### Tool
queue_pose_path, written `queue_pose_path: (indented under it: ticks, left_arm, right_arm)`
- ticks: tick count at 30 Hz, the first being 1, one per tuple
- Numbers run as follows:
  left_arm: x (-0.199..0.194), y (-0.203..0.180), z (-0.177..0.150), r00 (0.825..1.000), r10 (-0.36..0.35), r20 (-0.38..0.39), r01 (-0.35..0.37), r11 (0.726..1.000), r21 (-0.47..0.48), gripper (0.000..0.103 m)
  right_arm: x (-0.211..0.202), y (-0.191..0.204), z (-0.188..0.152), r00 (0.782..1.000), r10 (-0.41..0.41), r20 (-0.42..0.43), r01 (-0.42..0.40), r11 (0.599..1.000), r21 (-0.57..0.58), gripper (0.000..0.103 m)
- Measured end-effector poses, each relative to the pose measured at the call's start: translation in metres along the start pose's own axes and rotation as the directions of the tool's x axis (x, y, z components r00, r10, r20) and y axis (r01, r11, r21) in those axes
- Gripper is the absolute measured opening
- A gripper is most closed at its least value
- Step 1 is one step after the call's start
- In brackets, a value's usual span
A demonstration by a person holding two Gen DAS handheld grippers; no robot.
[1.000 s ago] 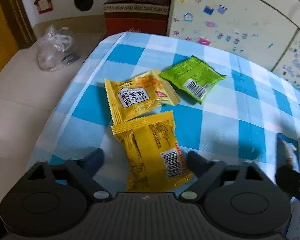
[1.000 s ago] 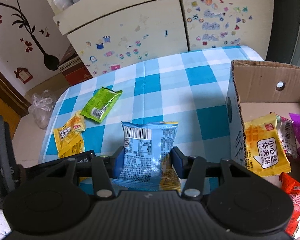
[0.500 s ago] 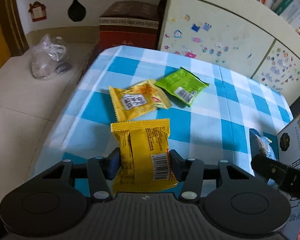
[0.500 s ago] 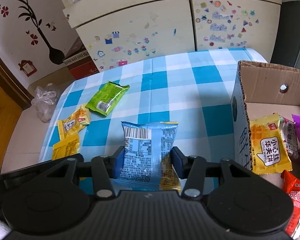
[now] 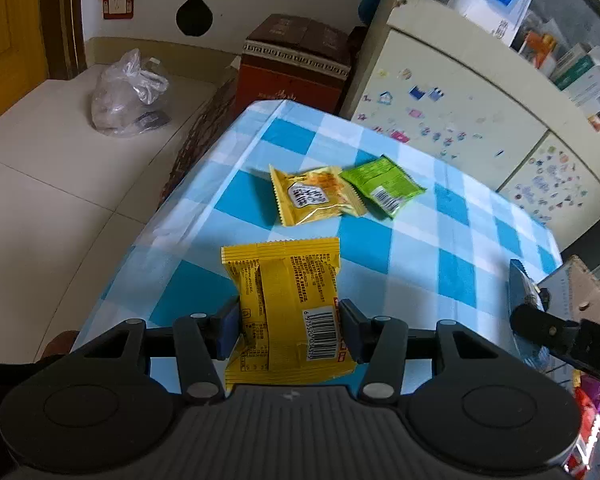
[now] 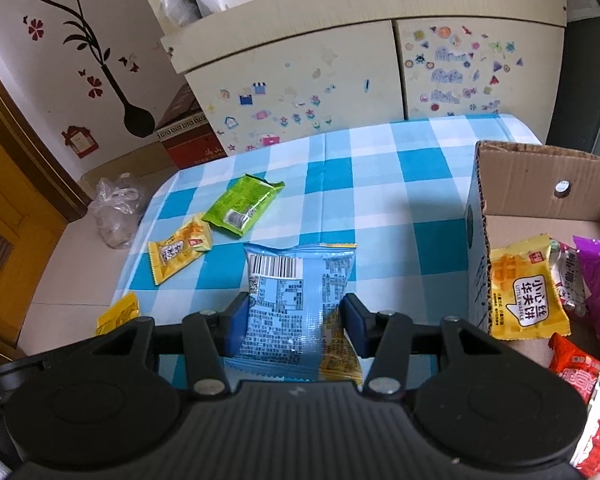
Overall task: Organize snacks
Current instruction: 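Close the left gripper on the yellow waffle packet while the right gripper holds the blue packet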
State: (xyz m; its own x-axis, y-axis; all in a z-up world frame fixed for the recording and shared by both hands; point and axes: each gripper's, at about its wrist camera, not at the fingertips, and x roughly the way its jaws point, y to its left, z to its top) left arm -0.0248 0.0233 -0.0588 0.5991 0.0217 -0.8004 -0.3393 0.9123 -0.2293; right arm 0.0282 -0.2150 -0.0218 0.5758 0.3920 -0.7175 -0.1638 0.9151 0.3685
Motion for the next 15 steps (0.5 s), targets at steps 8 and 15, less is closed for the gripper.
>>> queue_pose_path:
  ticks: [8,15]
  left_arm:
    - [-0.023,-0.014,-0.004,0.999,-0.03,0.035,0.03,1.0,0.005,0.057]
    - [-0.036,-0.037,-0.009,0.997,-0.062,0.043,0.061,0.998,0.032,0.057]
  right_arm:
    - [-0.026,-0.009,0.004,0.998,0.016,0.057,-0.018,0.999,0.037,0.05]
    - [-0.046,-0.02,0.002,0.996,0.01,0.092,-0.016,0.998,0.064,0.05]
